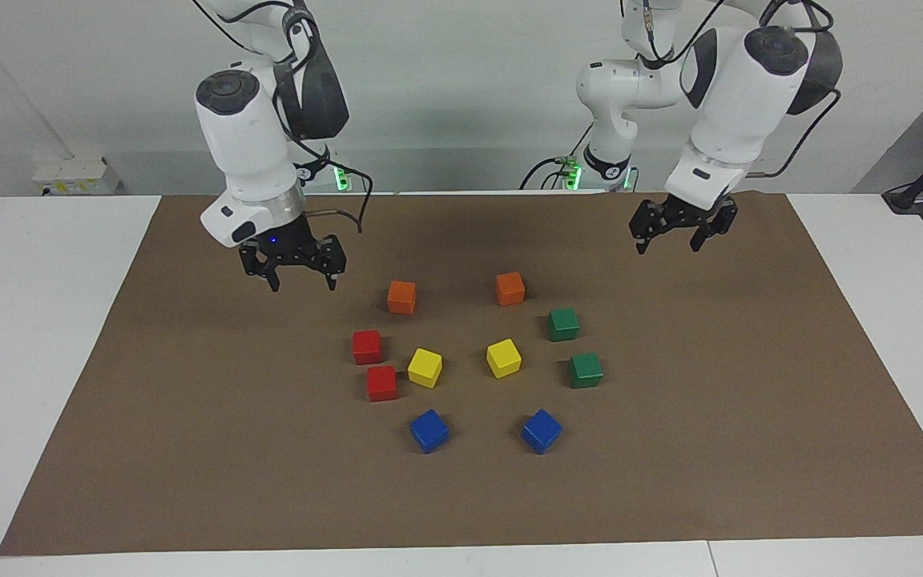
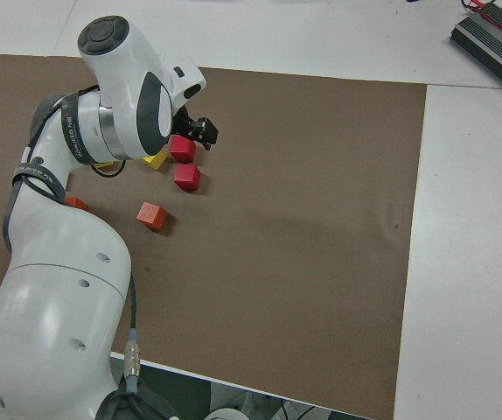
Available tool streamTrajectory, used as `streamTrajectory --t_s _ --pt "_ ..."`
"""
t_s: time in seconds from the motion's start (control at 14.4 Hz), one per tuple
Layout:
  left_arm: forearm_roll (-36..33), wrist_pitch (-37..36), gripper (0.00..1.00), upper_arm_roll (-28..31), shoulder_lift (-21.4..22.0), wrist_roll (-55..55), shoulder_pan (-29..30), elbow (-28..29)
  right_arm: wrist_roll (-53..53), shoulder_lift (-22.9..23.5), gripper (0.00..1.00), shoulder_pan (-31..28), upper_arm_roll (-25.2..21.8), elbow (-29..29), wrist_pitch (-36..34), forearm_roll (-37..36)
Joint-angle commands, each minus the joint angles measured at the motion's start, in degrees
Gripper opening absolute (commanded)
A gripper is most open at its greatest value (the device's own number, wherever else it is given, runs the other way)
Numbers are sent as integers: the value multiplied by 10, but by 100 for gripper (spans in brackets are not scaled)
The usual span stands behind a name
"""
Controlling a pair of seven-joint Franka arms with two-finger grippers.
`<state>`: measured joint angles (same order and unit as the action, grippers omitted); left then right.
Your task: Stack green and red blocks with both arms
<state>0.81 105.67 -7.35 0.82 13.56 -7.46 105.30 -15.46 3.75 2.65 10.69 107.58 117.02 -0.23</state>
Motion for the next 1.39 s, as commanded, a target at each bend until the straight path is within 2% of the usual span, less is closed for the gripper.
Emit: streamTrajectory --t_s 0.0,0.28,0.42,0.77,0.91,1.32 --pt "6 51 100 8 -46 51 -47 6 -12 22 100 16 -1 3 15 6" --pt "6 160 100 9 -62 67 -77 85 -7 49 100 21 -1 4 -9 -27" --pt "5 198 100 9 -92 80 -89 97 -6 61 100 21 -1 0 -11 -31" --pt "5 263 100 8 -108 87 -98 138 -8 104 100 33 -1 -48 8 -30" --pt "5 277 100 9 -118 95 -112 144 -10 120 100 36 -1 -71 8 -28" --pt "4 292 100 10 -138 103 -125 144 -12 150 100 48 -1 -89 13 -31"
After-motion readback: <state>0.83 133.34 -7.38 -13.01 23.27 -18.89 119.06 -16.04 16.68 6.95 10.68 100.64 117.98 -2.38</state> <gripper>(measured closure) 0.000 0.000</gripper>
